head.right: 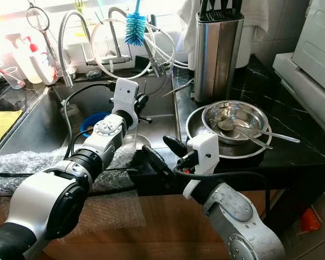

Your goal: Kitchen organization

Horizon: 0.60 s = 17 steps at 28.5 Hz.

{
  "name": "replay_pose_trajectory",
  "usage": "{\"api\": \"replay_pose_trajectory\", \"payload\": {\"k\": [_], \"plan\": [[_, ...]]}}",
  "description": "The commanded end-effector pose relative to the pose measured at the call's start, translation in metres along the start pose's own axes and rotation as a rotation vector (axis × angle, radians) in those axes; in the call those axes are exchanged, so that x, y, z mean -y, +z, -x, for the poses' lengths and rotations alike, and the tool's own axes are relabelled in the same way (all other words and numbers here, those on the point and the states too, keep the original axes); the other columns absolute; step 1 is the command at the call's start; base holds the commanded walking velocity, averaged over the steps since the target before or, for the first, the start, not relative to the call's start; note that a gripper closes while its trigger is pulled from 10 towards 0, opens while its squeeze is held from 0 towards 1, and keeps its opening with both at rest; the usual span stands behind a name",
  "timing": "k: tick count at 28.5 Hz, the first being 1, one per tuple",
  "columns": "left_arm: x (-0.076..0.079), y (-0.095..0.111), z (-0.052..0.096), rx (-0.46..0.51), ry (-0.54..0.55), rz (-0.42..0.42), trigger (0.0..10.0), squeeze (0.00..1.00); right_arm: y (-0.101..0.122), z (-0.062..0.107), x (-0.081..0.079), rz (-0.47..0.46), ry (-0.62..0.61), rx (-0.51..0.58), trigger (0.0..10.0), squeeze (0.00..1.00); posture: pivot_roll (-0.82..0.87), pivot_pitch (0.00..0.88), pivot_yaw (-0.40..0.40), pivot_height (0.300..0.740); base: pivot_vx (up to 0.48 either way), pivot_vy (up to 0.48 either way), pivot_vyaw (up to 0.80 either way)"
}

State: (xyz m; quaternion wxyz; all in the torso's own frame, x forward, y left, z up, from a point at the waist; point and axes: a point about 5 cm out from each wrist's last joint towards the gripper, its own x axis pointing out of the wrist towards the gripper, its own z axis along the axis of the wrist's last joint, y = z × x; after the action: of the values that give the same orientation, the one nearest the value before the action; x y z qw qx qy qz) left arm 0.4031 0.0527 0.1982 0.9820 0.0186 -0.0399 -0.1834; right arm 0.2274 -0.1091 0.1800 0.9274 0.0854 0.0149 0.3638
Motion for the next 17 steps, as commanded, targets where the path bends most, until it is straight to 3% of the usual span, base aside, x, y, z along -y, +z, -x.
{"api": "replay_pose_trajectory", "payload": {"k": [1,7,8,9,15,17], "plan": [[-0.004,-0.004,0.001,-0.027,0.009,-0.008,10.0,1.00,0.003,-0.001,-0.004,0.018,0.013,0.013,10.0,0.00,-0.24,0.000,0.145,0.740,0.000,0.000,0.00],[-0.005,-0.004,0.001,-0.026,0.013,-0.002,10.0,0.98,0.003,-0.001,-0.003,0.021,0.014,0.007,10.0,0.00,-0.24,0.000,0.140,0.740,0.000,0.000,0.00],[-0.005,-0.004,0.001,-0.023,0.016,0.000,10.0,0.22,0.002,-0.001,-0.003,0.023,0.015,0.004,10.0,0.00,-0.24,0.000,0.140,0.740,0.000,0.000,0.00],[-0.006,-0.003,0.002,-0.019,0.019,0.003,10.0,0.00,0.002,-0.001,-0.003,0.025,0.016,0.002,10.0,0.00,-0.24,0.000,0.139,0.740,0.000,0.000,0.00],[-0.014,0.000,0.002,0.011,0.034,0.067,10.0,0.00,0.002,-0.002,-0.003,0.031,0.019,0.002,10.0,0.00,-0.23,0.000,0.137,0.740,0.000,0.000,0.00],[-0.025,0.007,0.004,0.062,0.041,0.104,10.0,0.00,0.003,-0.003,-0.002,0.050,0.006,0.012,10.0,0.00,-0.23,0.000,0.137,0.740,0.000,0.000,0.00]]}}
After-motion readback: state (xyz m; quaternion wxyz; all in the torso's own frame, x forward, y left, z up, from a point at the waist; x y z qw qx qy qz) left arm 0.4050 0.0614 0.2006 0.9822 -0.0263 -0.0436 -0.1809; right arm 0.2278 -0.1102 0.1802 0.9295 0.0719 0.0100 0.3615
